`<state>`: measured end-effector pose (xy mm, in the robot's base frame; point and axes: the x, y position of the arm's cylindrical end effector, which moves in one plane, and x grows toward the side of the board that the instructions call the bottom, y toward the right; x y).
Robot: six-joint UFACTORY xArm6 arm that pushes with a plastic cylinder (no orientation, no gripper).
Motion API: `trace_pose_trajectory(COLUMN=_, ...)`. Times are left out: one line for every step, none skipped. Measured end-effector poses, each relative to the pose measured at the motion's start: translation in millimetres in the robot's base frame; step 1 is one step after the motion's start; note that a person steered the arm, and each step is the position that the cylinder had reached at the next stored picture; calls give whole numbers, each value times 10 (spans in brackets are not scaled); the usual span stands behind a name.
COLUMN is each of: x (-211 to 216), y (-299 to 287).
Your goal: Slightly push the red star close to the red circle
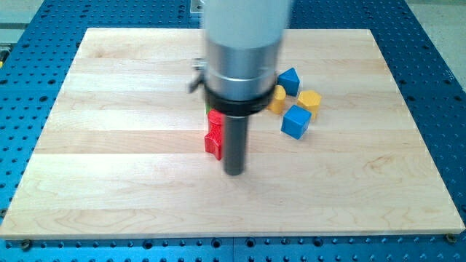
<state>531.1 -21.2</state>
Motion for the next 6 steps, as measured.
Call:
trace_pose_trajectory(x=0, y=-441)
trace_pose_trajectory(x=1, y=-472)
trace_pose_trajectory(x=0, y=-314)
trace_pose_trajectory(x=-181, y=244)
trace_pose_trajectory(x=-247, y=424)
trace_pose_trajectory(x=-240, y=315)
